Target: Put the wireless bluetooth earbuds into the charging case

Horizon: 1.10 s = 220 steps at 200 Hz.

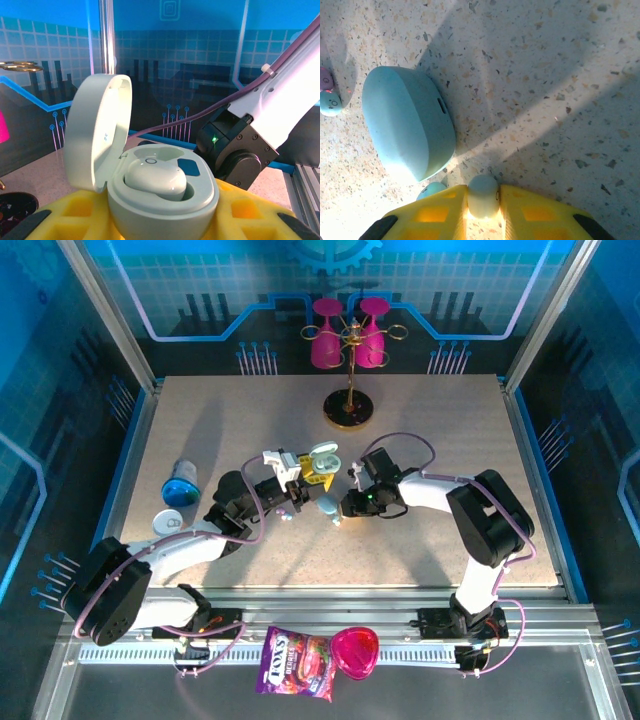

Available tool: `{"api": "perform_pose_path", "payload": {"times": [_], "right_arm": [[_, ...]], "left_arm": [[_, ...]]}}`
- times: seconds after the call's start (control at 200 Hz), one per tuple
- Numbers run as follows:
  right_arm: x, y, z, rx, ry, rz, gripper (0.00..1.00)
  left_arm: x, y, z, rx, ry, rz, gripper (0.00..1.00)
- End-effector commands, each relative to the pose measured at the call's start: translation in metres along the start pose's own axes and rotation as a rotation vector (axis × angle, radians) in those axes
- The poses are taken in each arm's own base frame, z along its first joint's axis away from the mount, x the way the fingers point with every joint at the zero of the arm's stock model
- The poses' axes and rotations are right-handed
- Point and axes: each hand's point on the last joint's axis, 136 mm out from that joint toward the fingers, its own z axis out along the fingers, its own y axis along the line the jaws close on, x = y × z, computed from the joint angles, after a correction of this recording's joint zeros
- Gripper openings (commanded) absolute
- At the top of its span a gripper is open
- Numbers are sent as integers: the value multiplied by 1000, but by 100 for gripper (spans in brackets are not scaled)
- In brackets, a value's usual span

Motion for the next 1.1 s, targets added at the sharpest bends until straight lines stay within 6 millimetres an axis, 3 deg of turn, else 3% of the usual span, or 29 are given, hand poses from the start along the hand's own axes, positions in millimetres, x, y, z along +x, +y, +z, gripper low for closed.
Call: {"api": "perform_pose_path", "payload": {"times": [0.0,0.32,0.53,0.831,1.096], "right_arm": [[0,6,-13,44,-4,-34,21],[-9,10,-55,128,-91,-72,19],[-10,22,-117,219,-185,-134,19],[-17,79,-205,261,-354,-290,19],[-31,125,-234,255,-424,-426,19]], "left_arm": [[-7,-4,-3,18,-27,26,14],[-1,-1,-2,3,-17,20,14],[11,5,2,-12,7,0,14],[20,7,8,-1,32,-33,14],[27,3,9,23,83,-51,13]]}}
